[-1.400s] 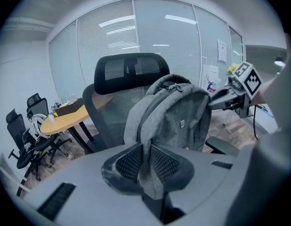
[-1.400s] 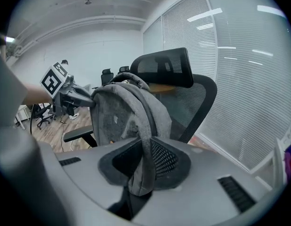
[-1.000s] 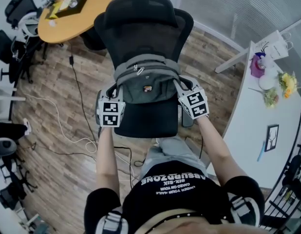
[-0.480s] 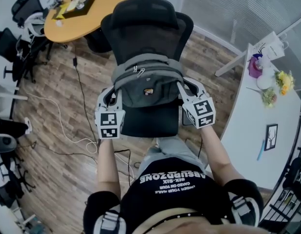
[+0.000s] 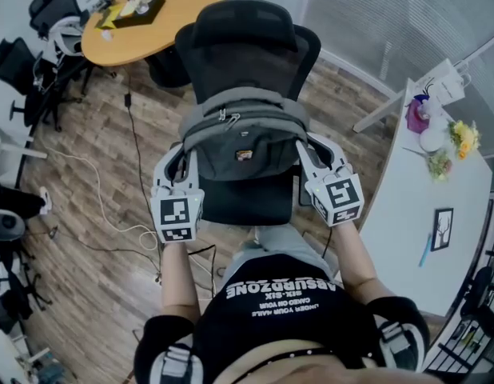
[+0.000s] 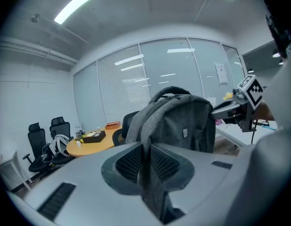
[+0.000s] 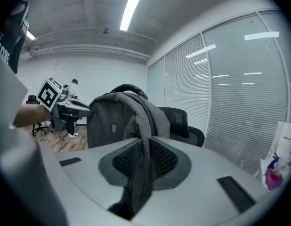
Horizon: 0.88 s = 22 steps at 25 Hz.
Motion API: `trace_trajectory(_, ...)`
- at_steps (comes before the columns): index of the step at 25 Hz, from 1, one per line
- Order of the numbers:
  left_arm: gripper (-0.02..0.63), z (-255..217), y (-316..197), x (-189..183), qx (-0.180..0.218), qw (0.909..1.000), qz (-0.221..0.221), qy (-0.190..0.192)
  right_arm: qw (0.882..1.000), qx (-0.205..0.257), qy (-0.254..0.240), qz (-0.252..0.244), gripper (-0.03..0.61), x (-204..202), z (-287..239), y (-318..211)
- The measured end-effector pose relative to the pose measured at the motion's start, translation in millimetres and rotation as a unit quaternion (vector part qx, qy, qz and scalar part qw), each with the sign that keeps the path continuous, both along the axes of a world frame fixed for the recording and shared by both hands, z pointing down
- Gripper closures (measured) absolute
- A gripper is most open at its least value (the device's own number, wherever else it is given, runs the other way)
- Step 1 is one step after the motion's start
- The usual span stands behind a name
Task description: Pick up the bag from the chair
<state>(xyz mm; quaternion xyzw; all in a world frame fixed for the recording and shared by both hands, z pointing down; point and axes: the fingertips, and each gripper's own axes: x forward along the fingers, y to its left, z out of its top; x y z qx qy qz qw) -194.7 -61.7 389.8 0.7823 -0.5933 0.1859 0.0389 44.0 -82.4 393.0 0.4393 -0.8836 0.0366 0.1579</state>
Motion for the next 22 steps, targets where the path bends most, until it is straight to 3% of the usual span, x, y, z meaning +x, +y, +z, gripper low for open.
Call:
trace_trajectory(11, 0.555, -42, 41, 5, 0.059, 0.9981, 0.004, 0.018, 1.000, 0.020, -0.020, 0.003, 0.514, 5, -32, 36)
trace_trajectory(22, 0.555, -54, 63, 3, 0.089, 0.9947, -0.005, 0.051, 0.999, 0.032, -0.027, -0.012, 0.514, 3, -42, 54)
